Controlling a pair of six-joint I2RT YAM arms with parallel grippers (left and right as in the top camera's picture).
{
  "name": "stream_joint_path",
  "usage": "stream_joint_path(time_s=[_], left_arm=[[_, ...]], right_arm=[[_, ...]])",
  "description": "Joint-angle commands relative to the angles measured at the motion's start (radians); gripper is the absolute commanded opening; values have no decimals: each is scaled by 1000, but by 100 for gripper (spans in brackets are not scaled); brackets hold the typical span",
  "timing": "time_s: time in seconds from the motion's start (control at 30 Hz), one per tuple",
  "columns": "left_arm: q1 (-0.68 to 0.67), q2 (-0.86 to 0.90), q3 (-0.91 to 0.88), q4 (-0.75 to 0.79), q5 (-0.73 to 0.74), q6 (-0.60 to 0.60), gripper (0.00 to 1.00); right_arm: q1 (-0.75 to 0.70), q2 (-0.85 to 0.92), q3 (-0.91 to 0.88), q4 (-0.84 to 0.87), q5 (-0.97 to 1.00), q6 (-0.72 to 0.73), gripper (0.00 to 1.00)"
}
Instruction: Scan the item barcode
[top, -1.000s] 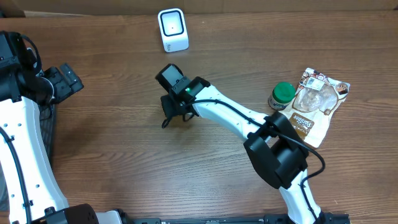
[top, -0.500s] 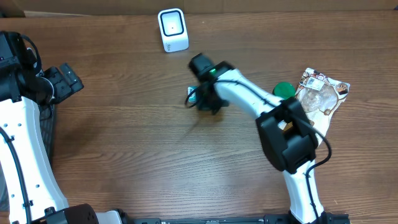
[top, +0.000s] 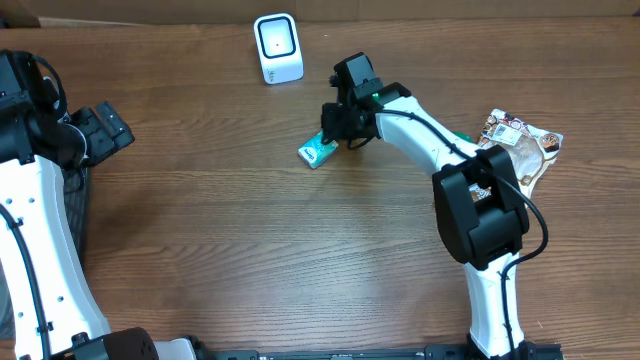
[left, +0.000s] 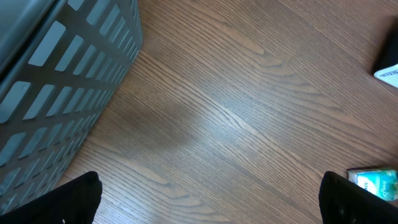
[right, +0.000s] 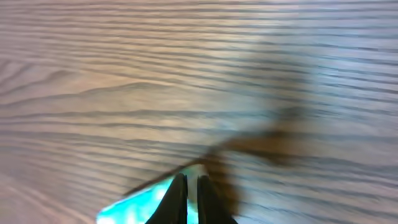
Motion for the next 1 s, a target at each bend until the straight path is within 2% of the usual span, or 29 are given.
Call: stream_joint_path(time_s=[0.0,0.5,0.6,0.8,0.97], left_arm=[[-1,0,7,3,-9,18,100],[-1,0,7,3,-9,18,100],[-1,0,7,3,-9,18,100],[-1,0,7,3,-9,18,99],[-1,0,7,3,-9,18,100]], right_arm=[[30,-15,3,6,-46,-55,5],[126,-15,5,-153,-55,-402,5],[119,-17,26,-204,-65,-417,5],[111,-32,150,-357,-128,-486,11],[106,-58,250,-483,-127,-486,12]])
